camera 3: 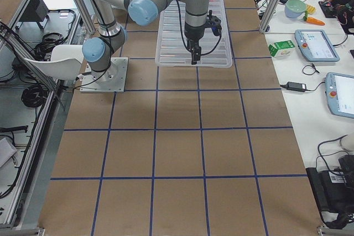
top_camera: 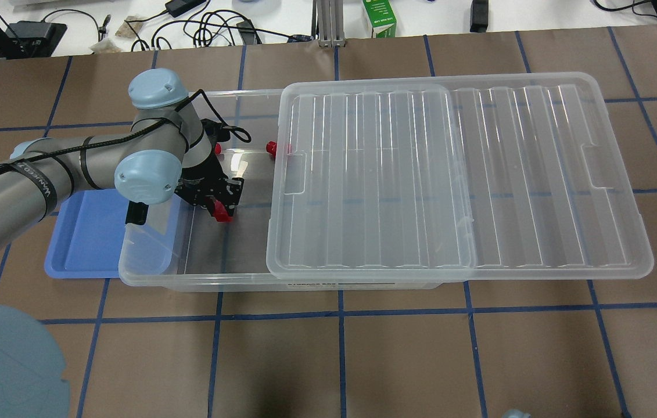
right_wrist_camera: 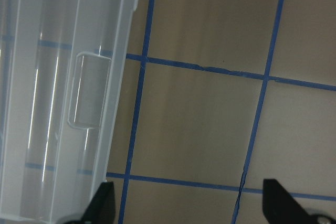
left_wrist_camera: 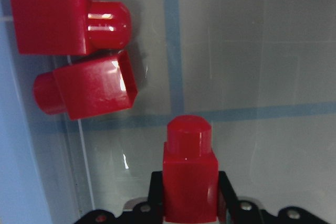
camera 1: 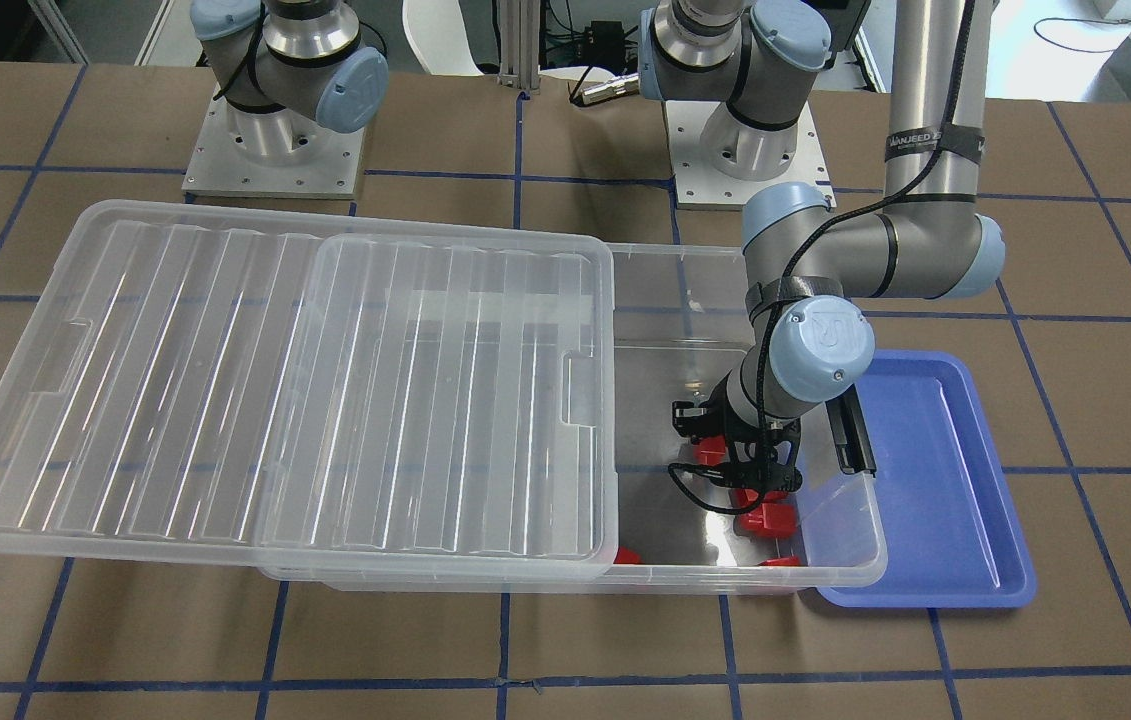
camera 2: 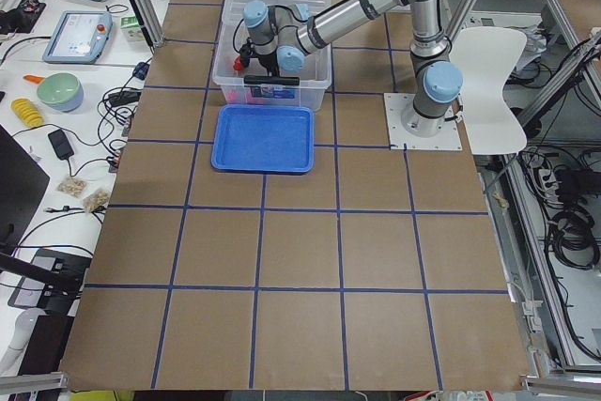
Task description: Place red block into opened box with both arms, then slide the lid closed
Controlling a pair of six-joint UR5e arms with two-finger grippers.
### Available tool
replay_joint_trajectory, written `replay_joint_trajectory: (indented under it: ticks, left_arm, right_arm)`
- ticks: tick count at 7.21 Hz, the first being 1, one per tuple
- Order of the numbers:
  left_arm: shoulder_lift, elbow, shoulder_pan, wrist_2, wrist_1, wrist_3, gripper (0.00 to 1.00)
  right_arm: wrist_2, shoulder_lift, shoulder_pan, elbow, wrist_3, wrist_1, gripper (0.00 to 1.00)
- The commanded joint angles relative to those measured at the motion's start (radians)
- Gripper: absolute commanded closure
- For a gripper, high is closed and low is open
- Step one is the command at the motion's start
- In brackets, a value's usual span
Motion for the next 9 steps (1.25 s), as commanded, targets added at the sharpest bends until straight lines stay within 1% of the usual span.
replay_joint_trajectory:
  ticks: [1, 2, 3, 4, 5, 6, 8, 9]
  left_arm:
    - [-0.005, -0.006, 0.0, 0.002, 0.0, -0.001, 0.11]
    - [0.007, 0.001, 0.002, 0.005, 0.0, 0.002, 0.0]
    - [0.026, 0.014, 0.0, 0.007, -0.01, 0.001, 0.0]
    - [0.046, 0.041, 0.002, 0.01, -0.039, 0.001, 0.0]
    - [0.072, 0.095, 0.002, 0.01, -0.12, 0.001, 0.0]
    - [0.096, 0.159, 0.0, 0.015, -0.216, 0.004, 0.0]
    - [0.179, 0.253, 0.0, 0.031, -0.388, 0.009, 0.0]
    - [0.248, 0.276, 0.002, 0.03, -0.465, 0.018, 0.0]
  right_arm:
    - [0.004, 0.008, -0.016, 0.143, 0.005, -0.158, 0.02]
    - [0.004, 0.023, -0.016, 0.233, 0.022, -0.293, 0.02]
    - [0.004, 0.026, -0.016, 0.307, 0.025, -0.4, 0.02]
    - [0.003, 0.026, -0.014, 0.324, 0.028, -0.433, 0.02]
    - [0.003, 0.028, -0.016, 0.327, 0.077, -0.432, 0.02]
    - [0.003, 0.031, -0.014, 0.33, 0.188, -0.425, 0.01]
    - [0.012, 0.031, -0.003, 0.335, 0.215, -0.415, 0.01]
    - [0.031, 0.028, -0.003, 0.337, 0.232, -0.412, 0.01]
